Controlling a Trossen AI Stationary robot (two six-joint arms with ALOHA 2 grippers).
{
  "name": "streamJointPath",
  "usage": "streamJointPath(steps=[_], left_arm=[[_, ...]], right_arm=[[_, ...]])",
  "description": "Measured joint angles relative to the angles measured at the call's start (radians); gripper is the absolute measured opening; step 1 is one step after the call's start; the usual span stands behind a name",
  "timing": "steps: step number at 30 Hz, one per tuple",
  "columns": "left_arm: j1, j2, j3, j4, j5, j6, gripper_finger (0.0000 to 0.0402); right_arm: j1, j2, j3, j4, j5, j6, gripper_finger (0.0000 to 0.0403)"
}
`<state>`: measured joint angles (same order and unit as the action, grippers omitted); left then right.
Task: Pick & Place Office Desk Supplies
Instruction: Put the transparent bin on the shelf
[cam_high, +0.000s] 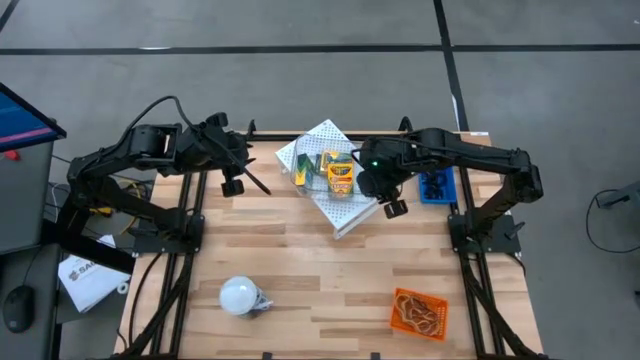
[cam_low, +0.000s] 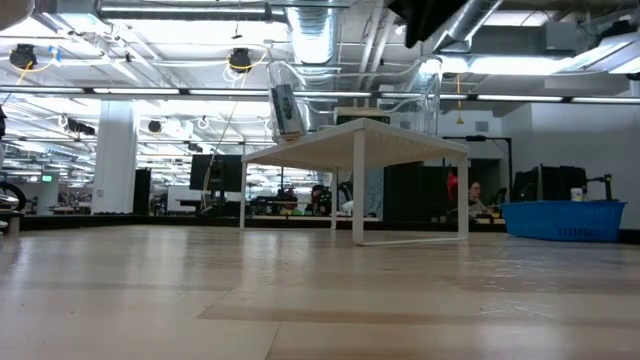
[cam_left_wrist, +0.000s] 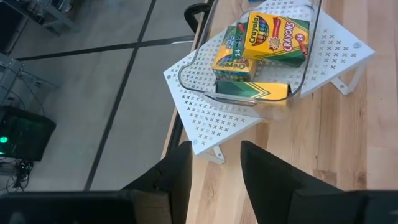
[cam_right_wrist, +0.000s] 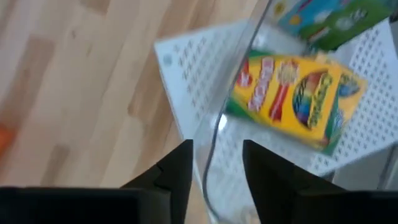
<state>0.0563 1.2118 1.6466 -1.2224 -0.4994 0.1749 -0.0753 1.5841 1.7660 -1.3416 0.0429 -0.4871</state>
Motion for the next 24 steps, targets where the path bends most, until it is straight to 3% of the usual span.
streamJointPath(steps=[7, 13, 24], left_arm=[[0.0, 0.0, 0.0, -0.008, 0.028, 0.0, 0.0126], [0.0, -0.004, 0.0, -0.027, 0.029, 0.0, 0.0126], [0.0, -0.044, 0.0, -0.035, 0.029, 0.0, 0.0126]], right_arm=[[0.014, 0.046, -0.001, 0.134, -0.019, 0.086, 0.0174], [0.011, 0.086, -0.001, 0.195, -0.017, 0.155, 0.0183], [0.006, 0.138, -0.002, 0.235, -0.017, 0.18, 0.0129]])
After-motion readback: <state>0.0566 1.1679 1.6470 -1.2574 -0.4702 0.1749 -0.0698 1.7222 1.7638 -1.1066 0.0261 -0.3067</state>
